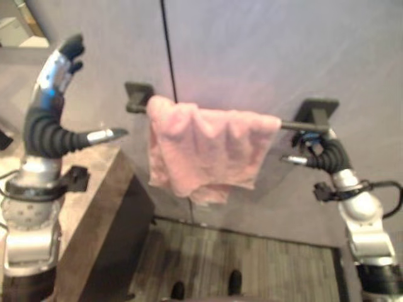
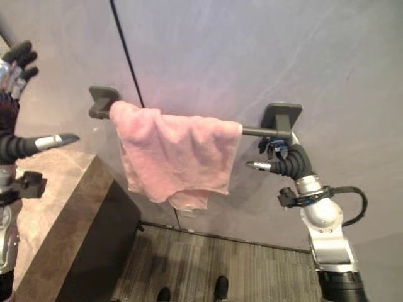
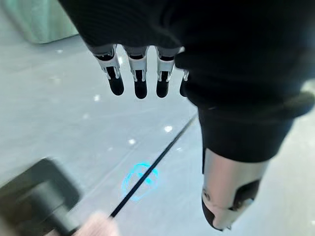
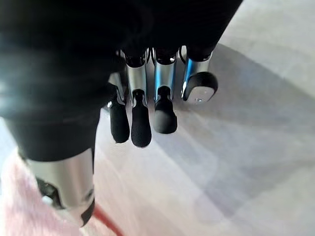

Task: Put brush and paste in cup on sink, flatten towel.

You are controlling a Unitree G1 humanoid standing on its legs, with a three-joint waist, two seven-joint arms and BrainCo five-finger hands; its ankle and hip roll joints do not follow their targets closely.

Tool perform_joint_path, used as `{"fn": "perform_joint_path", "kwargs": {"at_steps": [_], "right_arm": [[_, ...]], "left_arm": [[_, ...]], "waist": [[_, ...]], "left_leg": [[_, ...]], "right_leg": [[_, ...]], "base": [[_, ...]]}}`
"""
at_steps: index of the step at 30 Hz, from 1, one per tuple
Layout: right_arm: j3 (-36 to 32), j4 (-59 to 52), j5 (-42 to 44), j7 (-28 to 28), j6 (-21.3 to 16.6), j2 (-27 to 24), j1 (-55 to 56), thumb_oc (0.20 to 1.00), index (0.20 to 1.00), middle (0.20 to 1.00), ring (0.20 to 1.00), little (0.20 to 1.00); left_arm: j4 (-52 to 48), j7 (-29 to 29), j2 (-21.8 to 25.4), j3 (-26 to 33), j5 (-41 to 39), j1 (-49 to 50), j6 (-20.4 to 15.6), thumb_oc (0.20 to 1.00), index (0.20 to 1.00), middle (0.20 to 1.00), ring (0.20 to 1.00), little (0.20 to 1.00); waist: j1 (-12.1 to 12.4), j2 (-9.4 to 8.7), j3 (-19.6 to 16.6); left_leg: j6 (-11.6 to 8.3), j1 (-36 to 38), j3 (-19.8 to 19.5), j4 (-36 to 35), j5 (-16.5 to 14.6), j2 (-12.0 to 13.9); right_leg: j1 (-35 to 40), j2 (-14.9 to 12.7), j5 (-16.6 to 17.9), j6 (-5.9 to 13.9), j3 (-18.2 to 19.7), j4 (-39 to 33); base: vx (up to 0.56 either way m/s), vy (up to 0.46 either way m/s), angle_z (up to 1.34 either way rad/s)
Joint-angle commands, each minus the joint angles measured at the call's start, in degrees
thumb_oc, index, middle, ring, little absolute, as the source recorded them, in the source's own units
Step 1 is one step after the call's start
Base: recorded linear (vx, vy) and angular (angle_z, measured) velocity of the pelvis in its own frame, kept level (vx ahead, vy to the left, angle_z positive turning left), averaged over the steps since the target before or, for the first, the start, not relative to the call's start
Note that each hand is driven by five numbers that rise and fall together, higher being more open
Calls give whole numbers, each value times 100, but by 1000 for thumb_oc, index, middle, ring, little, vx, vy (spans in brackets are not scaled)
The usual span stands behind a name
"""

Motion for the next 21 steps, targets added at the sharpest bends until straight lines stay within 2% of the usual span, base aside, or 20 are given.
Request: {"fn": "perform_joint_path", "kwargs": {"at_steps": [1,2,5,7,8,13,17,21], "right_arm": [[-108,-367,488,-568,-357,58,-1839,1000,1000,1000,1000,1000],[-109,-367,482,-577,-350,46,-1846,1000,1000,1000,1000,1000],[84,-361,383,-714,-311,149,-2031,1000,1000,1000,1000,1000],[213,-328,300,-833,-238,225,-2106,1000,1000,1000,1000,1000],[210,-328,300,-834,-238,221,-2106,1000,1000,1000,1000,1000],[397,-123,233,-975,-83,235,-2042,1000,1000,1000,1000,1000],[454,33,282,-1002,-23,286,-1800,1000,1000,1000,1000,1000],[505,115,280,-902,64,273,-1513,1000,1000,1000,1000,1000]], "left_arm": [[-11,409,50,-338,-178,-329,-203,1000,1000,1000,1000,1000],[3,407,49,-345,-198,-352,-203,1000,1000,1000,1000,1000],[212,493,-372,-860,-776,-728,-132,1000,1000,1000,1000,1000],[483,516,-853,-1460,-1764,-963,-71,1000,1000,1000,1000,1000],[491,513,-854,-1464,-1768,-971,-76,1000,1000,1000,1000,1000],[934,313,-1348,-2377,-3136,-1319,101,1000,1000,1000,1000,1000],[1178,322,-1539,-2702,-3543,-1504,153,1000,1000,1000,1000,1000],[1267,348,-1525,-2800,-3523,-1570,231,1000,1000,1000,1000,1000]], "waist": [[143,-207,-257],[154,-200,-250],[114,-217,-250],[55,-230,-231],[60,-228,-230],[-91,-262,-162],[-165,-255,-134],[-212,-248,-114]], "left_leg": [[477,-34,134,65,-323,-251],[478,-33,137,65,-324,-251],[487,-15,158,65,-332,-243],[505,-26,164,65,-329,-249],[505,-26,164,65,-330,-249],[542,-52,184,65,-315,-249],[564,-92,216,65,-303,-244],[576,-125,257,65,-295,-245]], "right_leg": [[790,-171,-833,251,-227,23],[789,-171,-834,251,-225,23],[795,-167,-833,239,-205,23],[778,-167,-821,236,-197,23],[777,-166,-821,236,-197,23],[743,-146,-809,243,-148,23],[686,-141,-804,256,-114,23],[628,-129,-796,262,-62,23]], "base": [[-2,4,-4],[0,0,0],[2,0,-1],[0,0,0],[0,0,0],[2,0,-1],[0,0,0],[10,-6,-3]]}}
